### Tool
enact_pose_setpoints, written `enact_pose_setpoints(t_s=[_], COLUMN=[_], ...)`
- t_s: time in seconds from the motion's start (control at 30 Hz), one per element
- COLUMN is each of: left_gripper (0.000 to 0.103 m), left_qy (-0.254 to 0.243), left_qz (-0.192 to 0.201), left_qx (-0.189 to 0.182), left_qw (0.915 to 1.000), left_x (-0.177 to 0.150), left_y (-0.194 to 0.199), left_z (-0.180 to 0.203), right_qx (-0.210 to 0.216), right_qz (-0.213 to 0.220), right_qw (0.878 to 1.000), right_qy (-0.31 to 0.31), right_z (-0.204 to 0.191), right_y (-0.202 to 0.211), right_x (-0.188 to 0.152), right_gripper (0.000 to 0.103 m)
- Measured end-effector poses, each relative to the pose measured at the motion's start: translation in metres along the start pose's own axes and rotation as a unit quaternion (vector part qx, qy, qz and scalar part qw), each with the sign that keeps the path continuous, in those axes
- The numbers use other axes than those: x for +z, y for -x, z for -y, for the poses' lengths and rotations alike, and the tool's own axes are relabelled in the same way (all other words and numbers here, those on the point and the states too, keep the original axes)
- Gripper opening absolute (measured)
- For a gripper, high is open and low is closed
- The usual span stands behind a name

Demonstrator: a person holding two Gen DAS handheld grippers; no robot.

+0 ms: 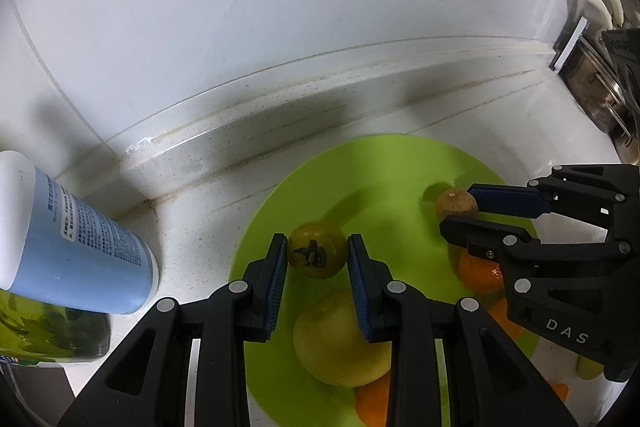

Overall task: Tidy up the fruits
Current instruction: 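Open the left tool onto the plate while the right tool releases its brown fruit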

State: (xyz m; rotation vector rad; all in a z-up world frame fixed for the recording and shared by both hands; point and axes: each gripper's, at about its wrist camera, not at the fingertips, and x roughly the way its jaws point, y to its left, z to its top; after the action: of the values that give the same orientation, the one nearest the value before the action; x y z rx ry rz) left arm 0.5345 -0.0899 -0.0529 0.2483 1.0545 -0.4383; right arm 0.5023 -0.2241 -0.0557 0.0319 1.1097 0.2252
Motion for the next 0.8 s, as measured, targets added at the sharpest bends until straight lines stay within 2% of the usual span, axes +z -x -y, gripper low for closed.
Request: enact_pose_setpoints(t_s=[0.07,0.33,0.47,0.7,0.8], left_gripper=[0.038,0.040,0.043,0.059,0.063], left_qy=[0.002,0.000,0.001,0.008,0.004], left_qz=[0.000,0.012,0.023,0.070,0.086], left_qx=[-0.004,0.003,0.001,0.005,0.009], left_qw=[1.0000,0.9999,0.9997,0.9975,0.9962], left_x=[-0.001,-0.006,-0.009,-0.023,-0.033], left_y=[0.001,0.013,0.028,0.081,0.102], left_z=[-0.001,0.002,0.003,0.010,0.020], right_qx=[-0.005,-0.004,-0.003,0.001,-0.003], right_qz=[0.001,0.008,0.027,0.070,0.092], right_qw=[1.000,1.000,1.000,0.998,0.996], right_qy=[-0.001,0.010,0.011,0.007,0.004], right_z=[0.000,-0.006,-0.007,-0.010,-0.018], right_y=[0.001,0.010,0.028,0.074,0.091], right_x=[0.000,-0.002,-0.005,-0.020,-0.030], right_gripper=[0.029,0.029,0.029,0.031,0.039])
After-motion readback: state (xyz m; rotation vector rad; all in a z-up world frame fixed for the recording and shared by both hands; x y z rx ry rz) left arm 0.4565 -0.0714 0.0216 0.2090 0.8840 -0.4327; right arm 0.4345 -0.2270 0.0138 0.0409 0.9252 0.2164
